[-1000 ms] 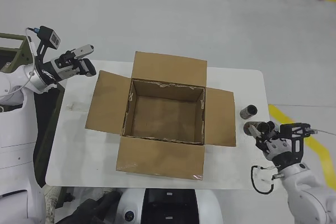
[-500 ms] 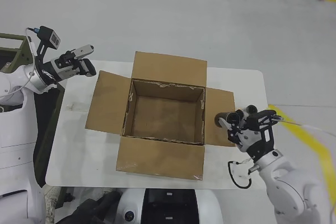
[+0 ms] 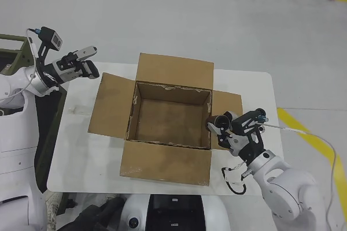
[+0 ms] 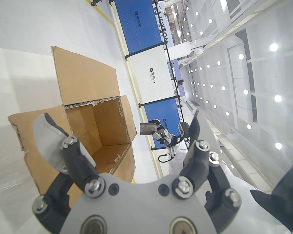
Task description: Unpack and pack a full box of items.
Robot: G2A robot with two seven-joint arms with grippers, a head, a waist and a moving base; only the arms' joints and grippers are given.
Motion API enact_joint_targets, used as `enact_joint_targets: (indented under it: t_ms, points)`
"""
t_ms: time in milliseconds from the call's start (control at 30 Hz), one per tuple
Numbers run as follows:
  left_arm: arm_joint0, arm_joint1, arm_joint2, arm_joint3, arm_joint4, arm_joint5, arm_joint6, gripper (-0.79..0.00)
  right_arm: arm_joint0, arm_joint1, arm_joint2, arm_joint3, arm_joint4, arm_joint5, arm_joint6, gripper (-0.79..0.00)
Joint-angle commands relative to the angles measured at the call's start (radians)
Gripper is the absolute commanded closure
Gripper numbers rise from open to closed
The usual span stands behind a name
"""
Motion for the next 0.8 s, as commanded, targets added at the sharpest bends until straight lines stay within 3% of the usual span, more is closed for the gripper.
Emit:
enact_joint_targets:
  t_ms: [0,500,767]
  points:
    - [0.000,0.000,0.000,0.000,0.000,0.000,0.000,-0.785,0.000,0.000,0.000,0.000,0.000,0.000,0.000,0.000]
    - [0.000,0.000,0.000,0.000,0.000,0.000,0.000,-0.785,0.002,0.000,-0.003,0.004,0.002,-0.005,-0.008,0.000]
    - [0.000,0.000,0.000,0.000,0.000,0.000,0.000,-0.785,0.130,-0.002,-0.075,0.067,0.014,-0.067,0.033,0.000]
